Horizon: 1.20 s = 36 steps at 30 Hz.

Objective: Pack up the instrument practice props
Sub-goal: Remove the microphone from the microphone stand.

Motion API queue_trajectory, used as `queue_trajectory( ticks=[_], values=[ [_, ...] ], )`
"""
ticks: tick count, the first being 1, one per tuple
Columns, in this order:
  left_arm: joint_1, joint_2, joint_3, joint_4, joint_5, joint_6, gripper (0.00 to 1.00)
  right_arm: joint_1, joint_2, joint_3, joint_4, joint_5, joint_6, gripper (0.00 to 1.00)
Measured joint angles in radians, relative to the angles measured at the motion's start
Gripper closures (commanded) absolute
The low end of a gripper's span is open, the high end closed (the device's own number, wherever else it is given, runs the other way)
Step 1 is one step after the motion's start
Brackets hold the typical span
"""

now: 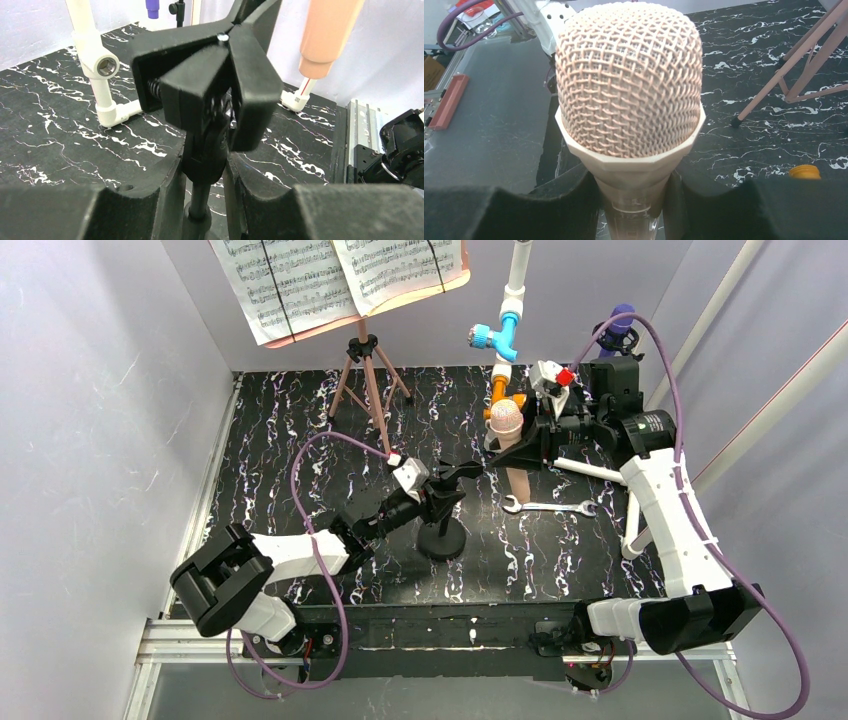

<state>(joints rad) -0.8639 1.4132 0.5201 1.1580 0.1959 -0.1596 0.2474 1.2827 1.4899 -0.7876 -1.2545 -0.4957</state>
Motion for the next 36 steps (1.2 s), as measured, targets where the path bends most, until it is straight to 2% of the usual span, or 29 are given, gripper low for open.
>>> queue_trajectory(
  ticks=[5,12,16,22,25,27,30,36],
  values=[
    [0.0,0.014,0.013,0.006,0.0,0.0,0.94,-0.02,-0.013,-0.036,0.019,-0.032,0.022,0.99],
    [0.0,0.044,0.01,0.043,0.003,-0.017,0.72,-0.036,-0.03,-0.086,0.082,-0.069,0.078,0.99],
    [0.001,0.046,-0.007,0.071,0.01,-0.029,0.55,-0.044,-0.032,-0.099,0.116,-0.09,0.106,0.99],
    [0.001,0.046,-0.02,0.081,0.034,-0.058,0.36,-0.056,-0.042,-0.127,0.17,-0.114,0.148,0.99],
    [0.001,0.037,-0.027,0.076,0.044,-0.069,0.19,-0.062,-0.048,-0.143,0.193,-0.124,0.17,0.99],
    [0.001,0.012,-0.047,0.067,0.051,-0.077,0.03,-0.066,-0.054,-0.157,0.215,-0.137,0.188,0.99],
    [0.003,-0.058,-0.083,0.027,0.068,-0.122,0.02,-0.074,-0.065,-0.177,0.245,-0.15,0.217,0.99],
    [0.025,-0.217,-0.1,-0.06,0.171,-0.302,0.02,-0.085,-0.11,-0.251,0.314,-0.185,0.286,0.99]
  ],
)
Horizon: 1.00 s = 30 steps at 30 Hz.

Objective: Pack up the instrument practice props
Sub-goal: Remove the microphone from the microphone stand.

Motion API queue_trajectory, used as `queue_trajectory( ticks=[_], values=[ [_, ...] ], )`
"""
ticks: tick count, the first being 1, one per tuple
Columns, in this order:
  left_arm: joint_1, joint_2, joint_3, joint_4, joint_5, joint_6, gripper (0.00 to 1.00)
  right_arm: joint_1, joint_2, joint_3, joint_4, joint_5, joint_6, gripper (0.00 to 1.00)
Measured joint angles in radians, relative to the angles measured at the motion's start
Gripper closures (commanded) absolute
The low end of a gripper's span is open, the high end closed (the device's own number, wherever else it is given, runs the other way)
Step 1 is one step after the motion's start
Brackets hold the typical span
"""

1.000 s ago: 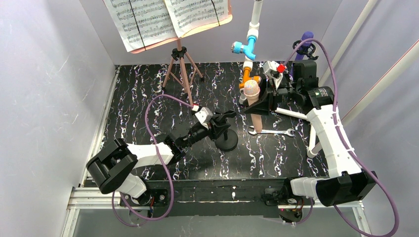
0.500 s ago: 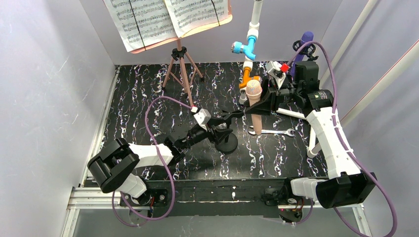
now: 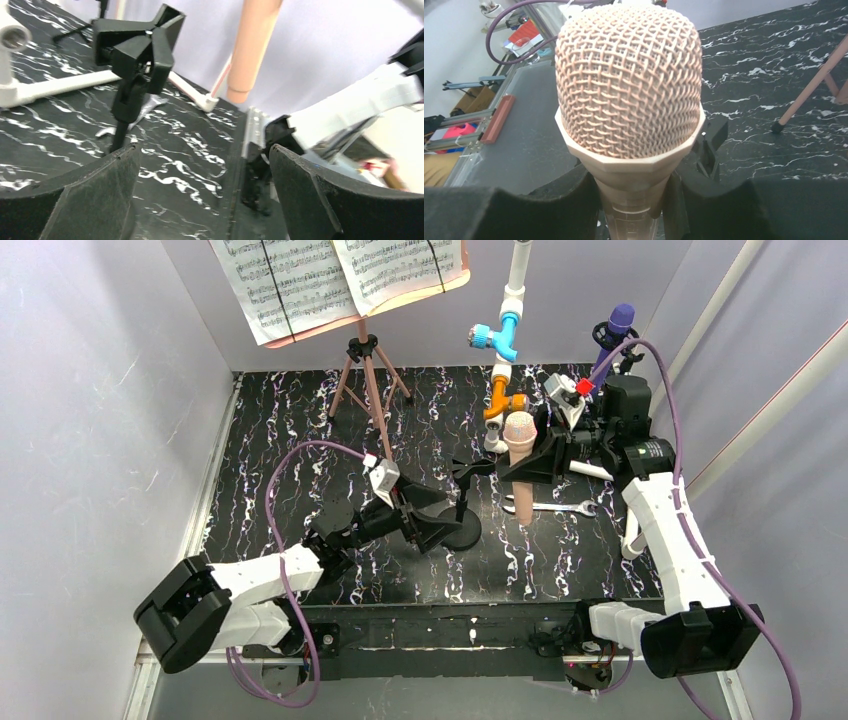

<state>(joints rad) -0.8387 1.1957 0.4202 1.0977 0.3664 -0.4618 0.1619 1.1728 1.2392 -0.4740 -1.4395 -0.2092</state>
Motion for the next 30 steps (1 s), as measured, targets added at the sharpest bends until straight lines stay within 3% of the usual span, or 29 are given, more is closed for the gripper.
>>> queue_trajectory(
  ticks=[6,10,21,30],
  values=[
    [-0.006,-0.028,0.004,-0.026,0.064,-0.174,0.02,-0.004,-0.029,-0.055,0.031,-0.011,0.036,0.97],
    [-0.084,-0.016,0.05,-0.051,0.047,-0.207,0.02,-0.004,-0.041,-0.092,0.032,-0.011,0.053,0.97],
    [-0.281,0.161,0.221,-0.054,-0.308,-0.186,0.02,-0.004,-0.056,-0.142,0.027,-0.008,0.076,0.95],
    [-0.34,0.331,0.338,-0.081,-0.418,-0.213,0.02,-0.004,-0.063,-0.158,0.028,-0.007,0.077,0.94]
  ],
)
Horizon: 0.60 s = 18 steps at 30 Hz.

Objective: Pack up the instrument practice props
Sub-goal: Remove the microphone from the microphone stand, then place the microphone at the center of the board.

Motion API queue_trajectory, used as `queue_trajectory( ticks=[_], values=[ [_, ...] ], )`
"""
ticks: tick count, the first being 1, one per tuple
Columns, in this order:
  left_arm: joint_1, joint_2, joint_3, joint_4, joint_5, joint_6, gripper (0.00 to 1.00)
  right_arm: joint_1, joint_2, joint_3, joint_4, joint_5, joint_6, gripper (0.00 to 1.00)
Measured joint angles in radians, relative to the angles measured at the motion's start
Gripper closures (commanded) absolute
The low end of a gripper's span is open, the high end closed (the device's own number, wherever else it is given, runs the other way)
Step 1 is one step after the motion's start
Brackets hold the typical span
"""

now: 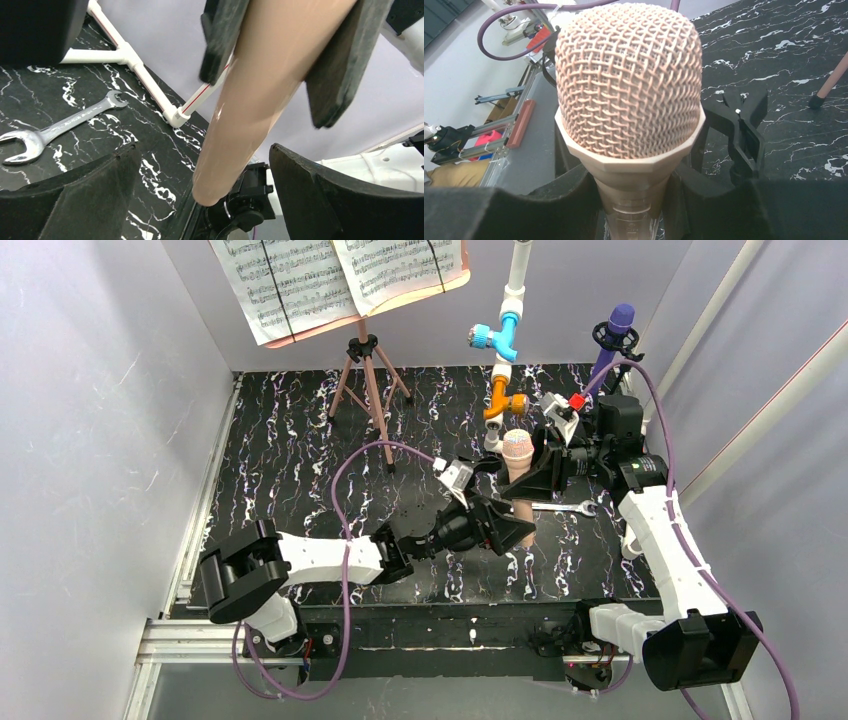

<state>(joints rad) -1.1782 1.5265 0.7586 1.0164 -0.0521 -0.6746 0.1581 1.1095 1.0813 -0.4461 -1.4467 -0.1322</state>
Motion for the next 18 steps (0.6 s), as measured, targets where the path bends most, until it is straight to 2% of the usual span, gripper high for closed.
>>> queue_trajectory(
  ticks=[5,9,11,15,18],
  values=[
    [-0.013,0.043,0.049,0.021,-0.001,-0.009,0.17,0.0,-0.001,0.0,0.0,0.0,0.0,0.94],
    [-0.015,0.077,0.055,0.062,0.0,-0.014,0.24,0.0,-0.001,-0.001,0.001,0.0,0.002,0.93],
    [-0.016,0.089,0.055,0.078,0.0,-0.016,0.32,0.0,-0.001,-0.002,0.001,0.0,0.002,0.93],
    [-0.016,0.09,0.054,0.106,0.002,-0.016,0.61,0.0,-0.001,-0.012,0.001,0.0,0.002,0.92],
    [-0.017,0.09,0.053,0.129,0.015,-0.002,0.9,0.0,-0.001,-0.018,0.003,0.005,0.003,0.88]
  ],
)
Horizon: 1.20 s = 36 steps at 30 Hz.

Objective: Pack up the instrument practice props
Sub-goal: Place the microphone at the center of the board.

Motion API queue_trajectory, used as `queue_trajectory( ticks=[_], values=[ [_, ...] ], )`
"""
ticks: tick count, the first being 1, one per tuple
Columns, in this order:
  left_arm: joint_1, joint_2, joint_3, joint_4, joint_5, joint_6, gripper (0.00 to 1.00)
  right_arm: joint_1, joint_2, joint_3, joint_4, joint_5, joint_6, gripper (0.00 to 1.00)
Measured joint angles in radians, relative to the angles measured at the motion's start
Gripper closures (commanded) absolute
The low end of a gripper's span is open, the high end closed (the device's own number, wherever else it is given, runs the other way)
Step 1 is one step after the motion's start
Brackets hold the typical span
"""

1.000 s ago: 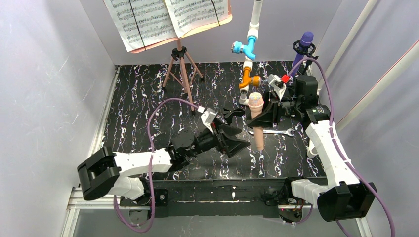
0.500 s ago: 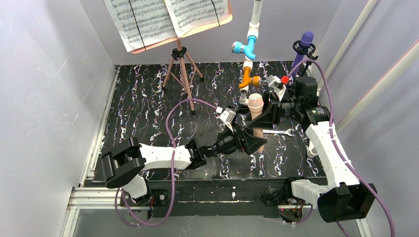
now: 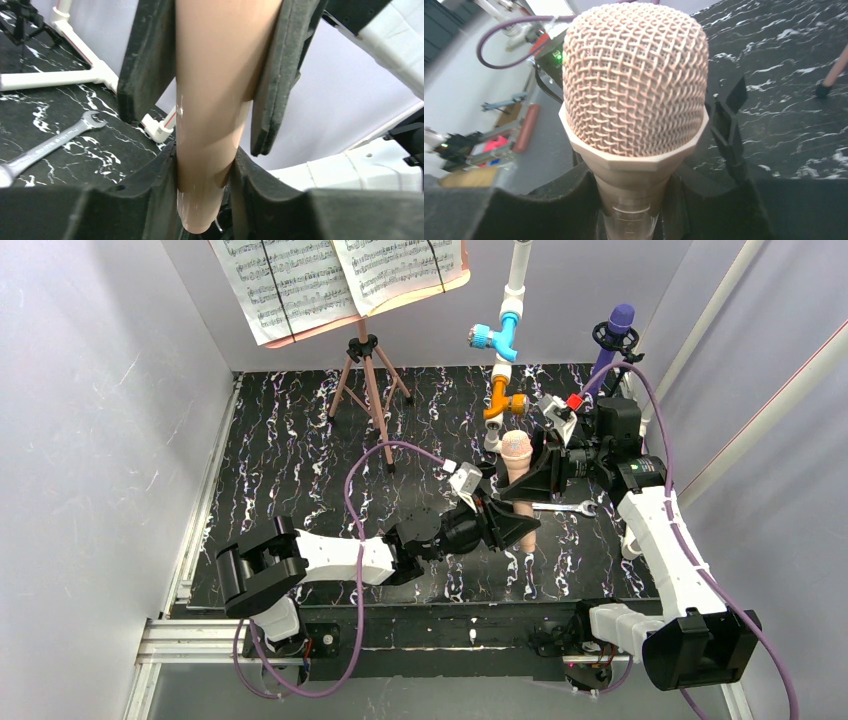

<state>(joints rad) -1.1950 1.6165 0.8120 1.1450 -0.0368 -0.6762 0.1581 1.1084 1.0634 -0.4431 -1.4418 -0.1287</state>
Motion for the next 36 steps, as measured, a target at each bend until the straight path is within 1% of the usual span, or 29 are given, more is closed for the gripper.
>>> queue_trajectory(
  ticks=[1,3,4,8,9,11,14,18,21,25,28,31,34,36],
  values=[
    [-0.003,0.0,0.0,0.006,0.012,0.019,0.99,0.0,0.0,0.0,-0.004,0.007,0.015,0.85],
    [-0.01,0.0,-0.002,0.014,0.026,0.045,1.0,-0.001,0.0,-0.006,-0.015,0.003,0.036,0.74],
    [-0.011,0.0,-0.004,0.014,0.027,0.047,1.0,-0.001,-0.001,-0.009,-0.017,0.002,0.036,0.66],
    [-0.008,-0.004,-0.022,0.026,0.039,0.051,1.0,-0.001,-0.001,-0.014,-0.017,0.0,0.026,0.23],
    [-0.008,-0.01,-0.031,0.027,0.044,0.053,1.0,-0.001,-0.001,-0.015,-0.016,-0.004,0.022,0.14],
    [-0.008,-0.032,-0.061,0.027,0.054,0.061,1.0,-0.001,-0.006,-0.015,-0.017,-0.008,0.011,0.02],
    [-0.006,-0.093,-0.118,0.013,0.068,0.08,1.0,-0.002,-0.018,-0.018,-0.019,-0.011,-0.008,0.02],
    [-0.005,-0.224,-0.198,-0.032,0.095,0.122,1.0,-0.006,-0.035,-0.035,-0.027,-0.017,-0.033,0.01],
    [-0.005,-0.34,-0.253,-0.079,0.133,0.175,1.0,-0.008,-0.038,-0.051,-0.033,-0.021,-0.057,0.02],
    [-0.005,-0.499,-0.318,-0.191,0.163,0.251,1.0,-0.017,-0.042,-0.077,-0.043,-0.021,-0.091,0.02],
    [-0.005,-0.647,-0.368,-0.321,0.165,0.312,1.0,-0.028,-0.048,-0.098,-0.056,-0.021,-0.114,0.02],
    [-0.003,-0.794,-0.388,-0.473,0.152,0.364,1.0,-0.045,-0.054,-0.113,-0.058,-0.021,-0.127,0.02],
    [0.002,-0.933,-0.388,-0.626,0.113,0.415,1.0,-0.068,-0.06,-0.127,-0.055,-0.02,-0.138,0.02],
    [0.004,-1.008,-0.388,-0.715,0.061,0.443,1.0,-0.077,-0.062,-0.133,-0.058,-0.006,-0.151,0.02]
  ],
)
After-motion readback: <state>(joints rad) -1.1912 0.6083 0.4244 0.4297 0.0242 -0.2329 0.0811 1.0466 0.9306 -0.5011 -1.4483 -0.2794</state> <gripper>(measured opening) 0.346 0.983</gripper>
